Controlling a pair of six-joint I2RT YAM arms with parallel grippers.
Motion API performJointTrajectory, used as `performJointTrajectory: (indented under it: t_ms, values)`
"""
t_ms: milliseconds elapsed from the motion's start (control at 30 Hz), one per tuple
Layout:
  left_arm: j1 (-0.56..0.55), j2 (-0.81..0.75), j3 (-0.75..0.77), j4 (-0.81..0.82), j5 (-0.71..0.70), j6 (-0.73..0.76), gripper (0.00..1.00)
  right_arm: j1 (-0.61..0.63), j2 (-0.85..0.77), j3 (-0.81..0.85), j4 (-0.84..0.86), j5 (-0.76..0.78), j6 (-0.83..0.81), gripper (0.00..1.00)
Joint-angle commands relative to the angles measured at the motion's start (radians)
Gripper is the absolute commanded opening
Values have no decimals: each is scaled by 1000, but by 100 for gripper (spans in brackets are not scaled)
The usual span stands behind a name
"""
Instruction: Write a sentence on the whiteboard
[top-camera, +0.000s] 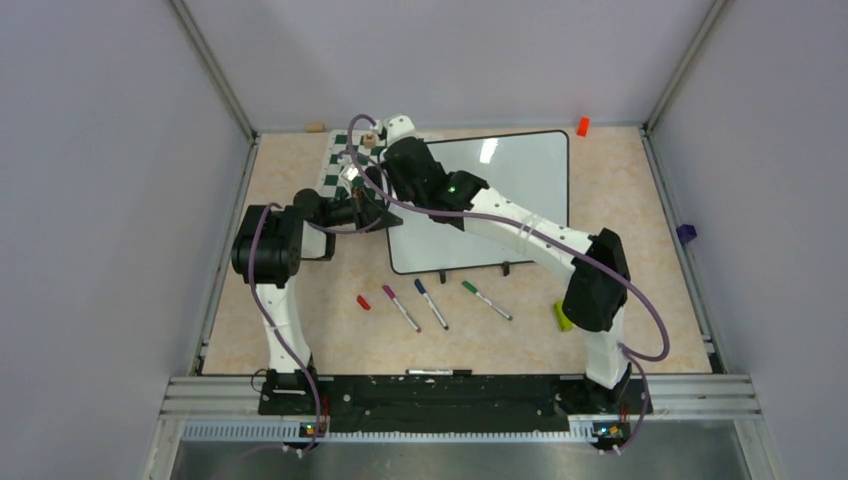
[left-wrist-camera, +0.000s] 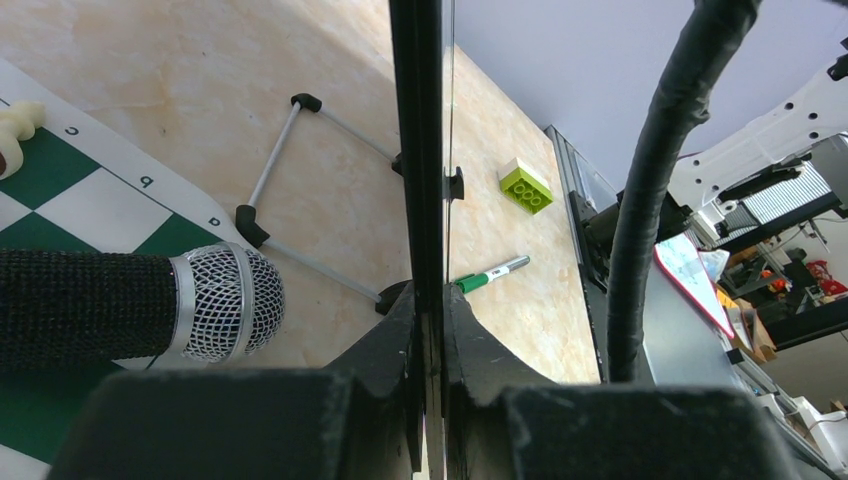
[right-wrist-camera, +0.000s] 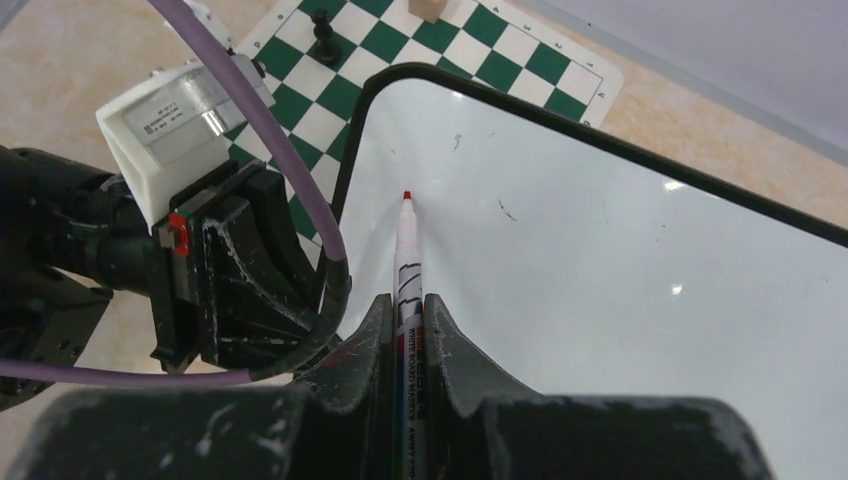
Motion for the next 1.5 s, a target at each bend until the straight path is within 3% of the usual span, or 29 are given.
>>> performJointTrajectory:
  t_ms: [0, 300, 1467]
  values:
    - [2, -10, 0, 130, -16, 55, 0, -24, -93, -33, 87, -34, -40, 0]
    - [2, -6, -1, 130, -17, 57, 0, -24, -149, -68, 128, -19, -74, 0]
    - [1, -10, -5, 130, -17, 63, 0, -32, -4, 70, 69, -21, -56, 0]
